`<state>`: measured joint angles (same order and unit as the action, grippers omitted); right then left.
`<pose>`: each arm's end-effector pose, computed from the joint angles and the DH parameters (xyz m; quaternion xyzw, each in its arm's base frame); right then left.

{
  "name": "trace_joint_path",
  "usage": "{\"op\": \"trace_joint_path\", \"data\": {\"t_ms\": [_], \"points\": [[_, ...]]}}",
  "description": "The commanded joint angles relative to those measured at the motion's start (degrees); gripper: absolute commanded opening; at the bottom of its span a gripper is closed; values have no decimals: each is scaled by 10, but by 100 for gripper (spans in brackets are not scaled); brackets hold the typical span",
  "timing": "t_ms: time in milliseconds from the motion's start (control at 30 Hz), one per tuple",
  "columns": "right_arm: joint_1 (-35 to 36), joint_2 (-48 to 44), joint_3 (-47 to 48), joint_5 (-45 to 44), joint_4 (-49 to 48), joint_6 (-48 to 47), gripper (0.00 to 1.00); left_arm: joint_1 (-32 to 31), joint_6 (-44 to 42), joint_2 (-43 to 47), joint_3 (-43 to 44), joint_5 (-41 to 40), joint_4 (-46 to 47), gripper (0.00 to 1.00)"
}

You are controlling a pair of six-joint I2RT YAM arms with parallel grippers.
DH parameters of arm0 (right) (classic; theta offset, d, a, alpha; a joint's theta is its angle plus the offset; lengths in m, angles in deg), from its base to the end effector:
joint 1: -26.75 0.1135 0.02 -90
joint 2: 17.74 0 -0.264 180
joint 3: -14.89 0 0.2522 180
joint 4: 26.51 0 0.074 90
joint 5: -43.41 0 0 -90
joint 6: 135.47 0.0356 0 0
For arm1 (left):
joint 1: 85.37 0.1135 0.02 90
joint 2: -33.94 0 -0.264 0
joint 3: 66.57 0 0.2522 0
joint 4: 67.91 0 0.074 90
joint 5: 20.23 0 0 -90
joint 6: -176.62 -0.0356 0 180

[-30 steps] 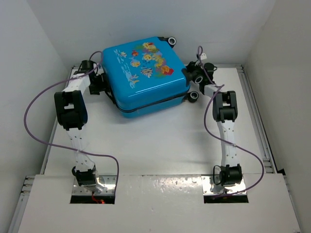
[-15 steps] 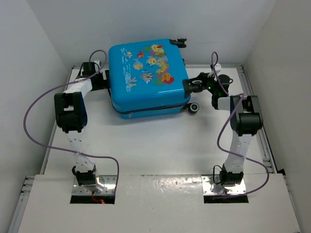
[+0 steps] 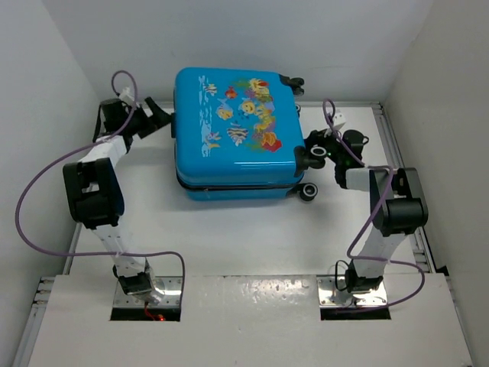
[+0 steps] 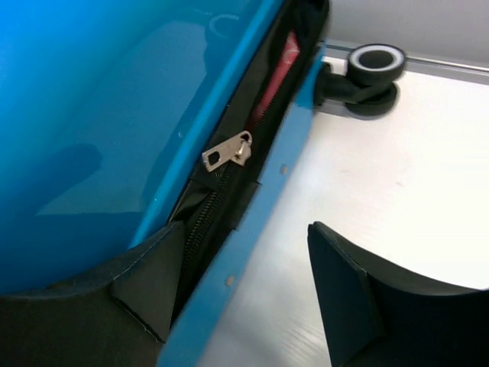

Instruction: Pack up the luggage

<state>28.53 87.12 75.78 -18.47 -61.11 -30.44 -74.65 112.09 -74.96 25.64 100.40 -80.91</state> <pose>0.3725 0.0284 0.1764 -0.0708 0.7529 0.2750 0.5938 0.4337 0.0636 0.2390 -0.1329 0.8339 -0.2887 0.4512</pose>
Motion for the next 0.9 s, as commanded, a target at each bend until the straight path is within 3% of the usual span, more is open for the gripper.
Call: {"op": "trace_joint_path", "data": {"t_ms": [0,100,167,233,300,333,533,567,700,867], "points": [[11,-55,-6,61,-9,-28,67,4,230,58,26,216,241,97],[-1,-69,-15,61,12,-42,67,22,268,46,49,258,275,96],[-4,-84,-20,59,26,-54,67,28,229,46,74,265,222,96],[-9,-98,-26,55,36,-61,67,34,137,68,86,232,109,96],[-10,-107,-36,74,45,-65,65,47,91,80,86,182,41,96],[-8,-119,-39,84,49,-70,64,47,66,85,92,159,-37,96],[46,-199,-100,170,132,-146,50,105,13,197,-26,-58,-102,96],[59,-234,-116,181,157,-173,49,114,-10,207,-32,-83,-146,96],[117,-284,-152,211,217,-232,47,130,-94,253,-70,-136,-241,94],[213,-286,-150,208,215,-240,49,135,-129,274,-92,-192,-333,89]]}}
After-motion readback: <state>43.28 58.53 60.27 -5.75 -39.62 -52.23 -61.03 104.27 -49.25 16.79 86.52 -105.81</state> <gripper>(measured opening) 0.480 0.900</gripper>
